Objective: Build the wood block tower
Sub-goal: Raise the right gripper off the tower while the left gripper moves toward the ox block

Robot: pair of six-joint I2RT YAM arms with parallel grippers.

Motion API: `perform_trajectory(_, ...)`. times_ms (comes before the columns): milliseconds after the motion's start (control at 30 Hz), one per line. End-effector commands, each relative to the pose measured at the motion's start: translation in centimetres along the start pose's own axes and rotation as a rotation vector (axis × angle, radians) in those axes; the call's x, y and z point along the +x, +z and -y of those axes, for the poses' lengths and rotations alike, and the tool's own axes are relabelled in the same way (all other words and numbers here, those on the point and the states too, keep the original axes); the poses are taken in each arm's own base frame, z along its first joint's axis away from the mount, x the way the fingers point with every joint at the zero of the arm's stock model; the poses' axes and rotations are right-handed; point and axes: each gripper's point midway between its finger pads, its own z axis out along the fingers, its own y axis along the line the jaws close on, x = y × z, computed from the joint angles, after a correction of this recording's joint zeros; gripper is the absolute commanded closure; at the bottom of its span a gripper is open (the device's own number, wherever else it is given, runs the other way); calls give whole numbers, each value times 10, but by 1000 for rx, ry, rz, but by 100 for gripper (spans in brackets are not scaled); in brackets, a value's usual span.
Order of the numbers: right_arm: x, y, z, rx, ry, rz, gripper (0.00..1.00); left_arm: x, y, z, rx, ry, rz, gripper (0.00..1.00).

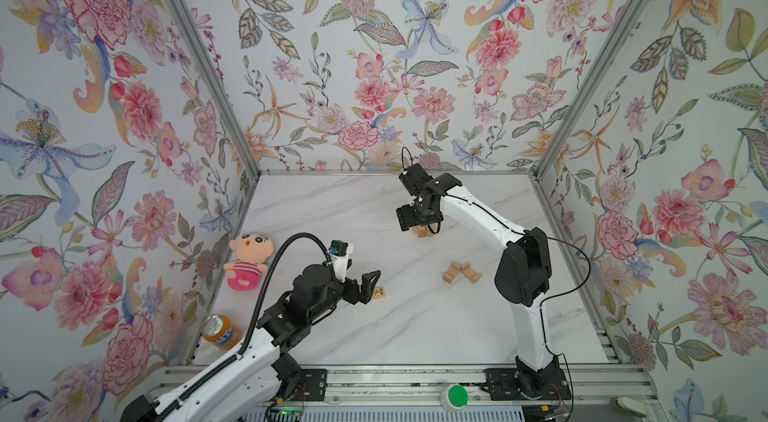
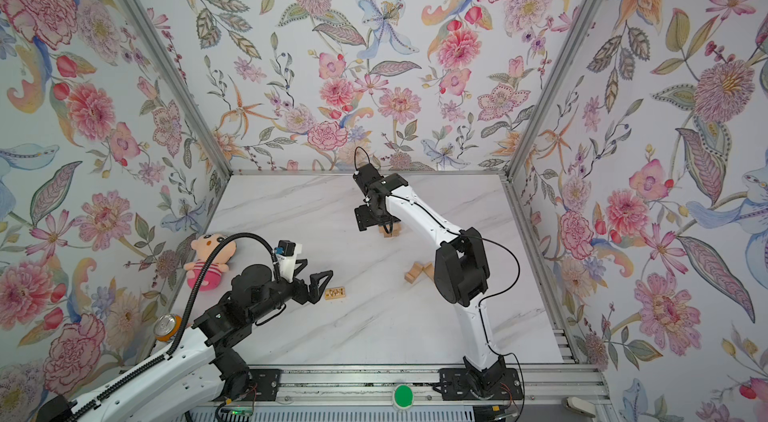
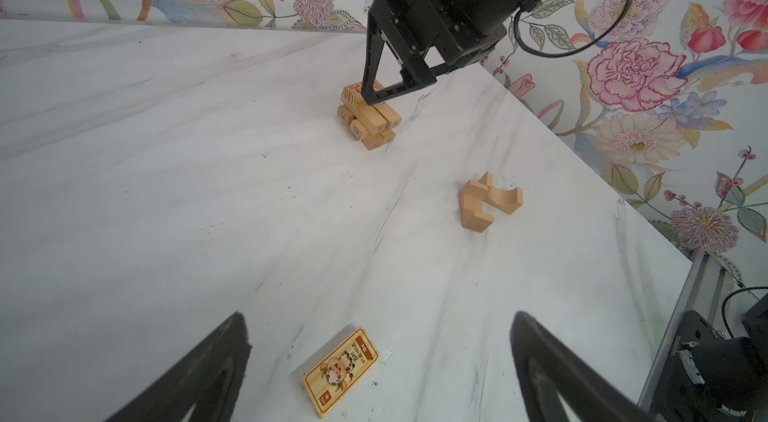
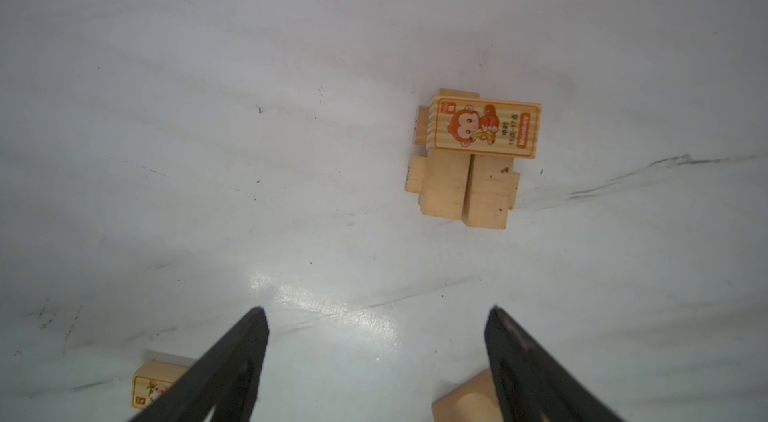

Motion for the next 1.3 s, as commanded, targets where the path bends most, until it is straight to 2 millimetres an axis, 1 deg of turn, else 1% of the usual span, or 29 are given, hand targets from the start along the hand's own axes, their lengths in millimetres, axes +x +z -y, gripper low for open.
perform_trajectory(0,14,-15,-8,17,18,1,16,16,-5,-2,-18,-38,-28,1)
perform_trajectory(167,40,-10,-34,-20,6,-19,17,36,-14,-3,-24,-68,-53,2)
perform_trajectory(300,61,-4,-48,-62,12,-33,17,48,-18,-7,-48,-95,-76,2)
perform_trajectory(400,74,-3,-53,-76,13,-36,16,59,-19,-11,-76,-112,-112,4)
perform_trajectory(533,84,-8,-56,-104,13,-21,16,69,-21,-15,-109,-133,-139,6)
perform_trajectory(600,87,-12,-54,-106,12,-11,16,74,-22,-18,-127,-140,-149,7)
perform_trajectory(733,90,-21,-42,-100,14,18,15,85,-20,-22,-165,-158,-187,8)
perform_trajectory(900,91,-37,-22,-69,13,73,11,91,-13,-16,-193,-183,-214,10)
perform_trajectory(1033,94,-48,-3,-86,39,121,8,94,-2,-10,-244,-179,-250,13)
perform_trajectory(1067,96,-51,1,-93,48,131,4,95,2,-10,-261,-181,-265,13)
perform_trajectory(1167,100,-59,14,-106,62,161,0,96,14,-7,-303,-192,-301,14)
perform_trajectory(1267,105,-67,23,-105,64,183,1,93,27,-1,-324,-202,-324,15)
